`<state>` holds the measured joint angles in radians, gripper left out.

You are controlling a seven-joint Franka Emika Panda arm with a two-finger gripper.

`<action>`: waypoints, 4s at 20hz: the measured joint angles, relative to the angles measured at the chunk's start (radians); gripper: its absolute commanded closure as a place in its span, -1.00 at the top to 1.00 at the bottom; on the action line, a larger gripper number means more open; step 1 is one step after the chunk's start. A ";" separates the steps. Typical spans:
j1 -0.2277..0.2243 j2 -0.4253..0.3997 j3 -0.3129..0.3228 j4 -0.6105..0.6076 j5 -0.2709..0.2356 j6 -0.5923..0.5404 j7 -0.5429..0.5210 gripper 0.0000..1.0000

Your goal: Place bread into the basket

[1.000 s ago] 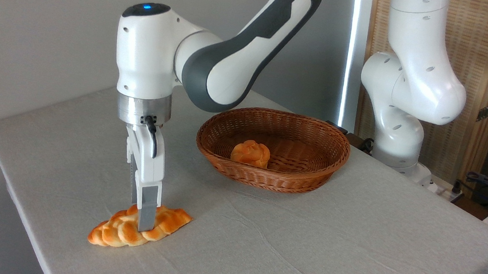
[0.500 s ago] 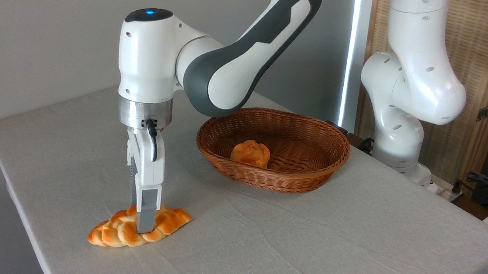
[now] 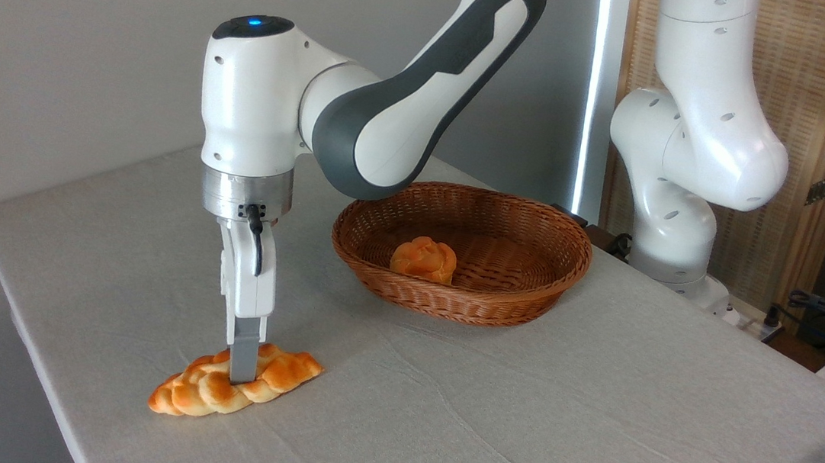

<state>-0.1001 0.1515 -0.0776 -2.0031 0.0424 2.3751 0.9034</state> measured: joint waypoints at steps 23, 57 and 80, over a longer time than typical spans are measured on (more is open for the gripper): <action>-0.129 -0.599 -0.008 -0.360 -0.076 -0.741 0.047 1.00; -0.073 -0.174 0.180 0.441 -0.076 -0.759 -0.252 1.00; 0.043 -0.161 0.044 0.460 -0.039 -0.833 -0.268 1.00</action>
<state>-0.0569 -0.0099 -0.0332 -1.5434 0.0037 1.5423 0.6351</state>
